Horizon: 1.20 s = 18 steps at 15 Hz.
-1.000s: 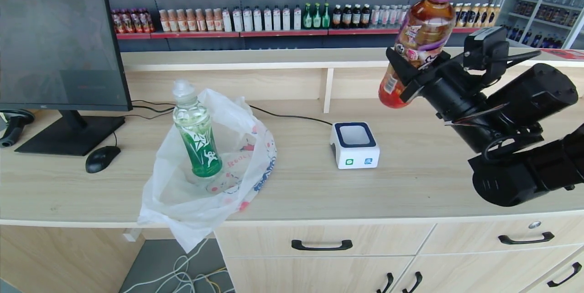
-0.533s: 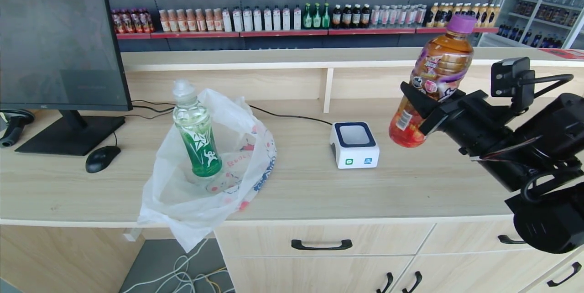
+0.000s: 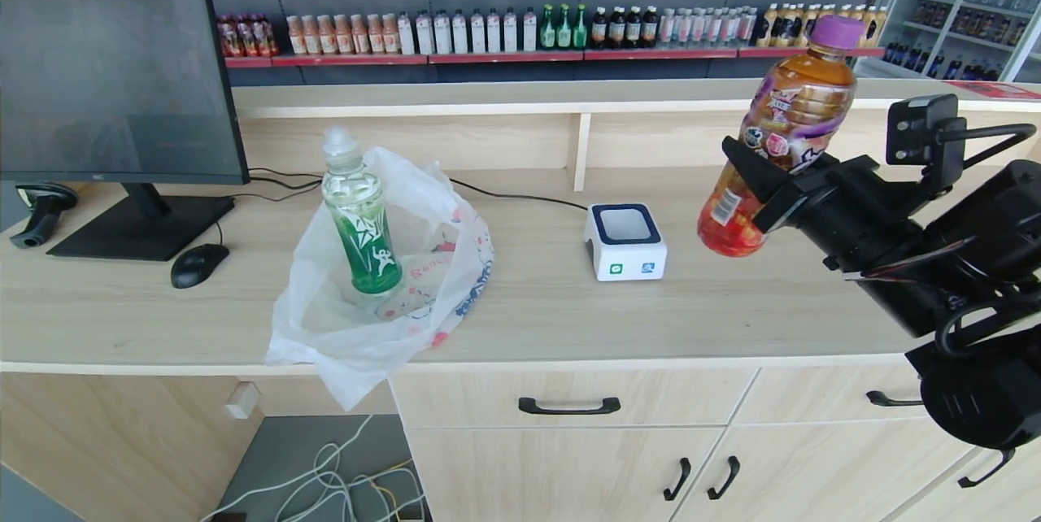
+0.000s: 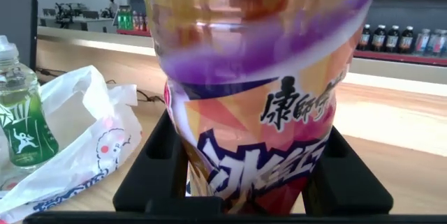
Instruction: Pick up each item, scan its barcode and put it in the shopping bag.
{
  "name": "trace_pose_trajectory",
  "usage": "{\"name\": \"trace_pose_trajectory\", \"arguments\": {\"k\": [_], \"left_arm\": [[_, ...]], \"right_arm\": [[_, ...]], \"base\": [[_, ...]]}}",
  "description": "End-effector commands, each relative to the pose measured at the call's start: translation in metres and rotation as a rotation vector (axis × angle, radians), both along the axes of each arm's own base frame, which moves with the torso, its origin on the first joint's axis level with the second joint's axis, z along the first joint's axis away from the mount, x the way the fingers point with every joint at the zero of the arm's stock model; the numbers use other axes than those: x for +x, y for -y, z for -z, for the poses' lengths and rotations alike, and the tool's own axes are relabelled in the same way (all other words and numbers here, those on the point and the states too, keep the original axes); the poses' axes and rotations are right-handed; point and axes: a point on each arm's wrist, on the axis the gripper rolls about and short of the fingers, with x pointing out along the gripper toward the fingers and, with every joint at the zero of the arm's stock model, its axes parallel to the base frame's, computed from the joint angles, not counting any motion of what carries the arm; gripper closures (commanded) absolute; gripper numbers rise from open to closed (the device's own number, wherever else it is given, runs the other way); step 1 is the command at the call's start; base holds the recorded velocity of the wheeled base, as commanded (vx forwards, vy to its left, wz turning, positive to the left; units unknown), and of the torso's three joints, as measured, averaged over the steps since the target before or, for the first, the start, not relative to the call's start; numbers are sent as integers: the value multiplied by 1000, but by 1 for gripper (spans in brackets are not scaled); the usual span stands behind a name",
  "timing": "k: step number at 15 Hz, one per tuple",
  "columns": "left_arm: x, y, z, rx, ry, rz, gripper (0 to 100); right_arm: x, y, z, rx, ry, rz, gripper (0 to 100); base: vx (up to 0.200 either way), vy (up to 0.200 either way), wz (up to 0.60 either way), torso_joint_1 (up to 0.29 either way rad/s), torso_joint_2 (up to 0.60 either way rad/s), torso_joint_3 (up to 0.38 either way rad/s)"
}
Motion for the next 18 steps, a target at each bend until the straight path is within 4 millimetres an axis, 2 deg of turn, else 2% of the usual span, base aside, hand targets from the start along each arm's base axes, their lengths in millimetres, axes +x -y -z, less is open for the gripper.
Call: {"name": "trace_pose_trajectory", "arguments": {"k": [1,7,16,18], "left_arm": [[0,0,0,-2,0,-1,0],[0,0,0,-2,0,-1,0],[0,0,0,0,0,-1,0],[0,0,0,0,1,0,0]], "right_arm": [[0,0,0,2,-1,-3,100],[4,-2,6,-3,-18,-3,100],[6,-3,7,4,-24,-12,100],[6,-5,8,3,-27,-15,100]], "base": [[0,200,0,17,12,-2],[0,200,0,1,3,0],[0,0,0,0,0,0],[0,0,600,-5,7,5]]}}
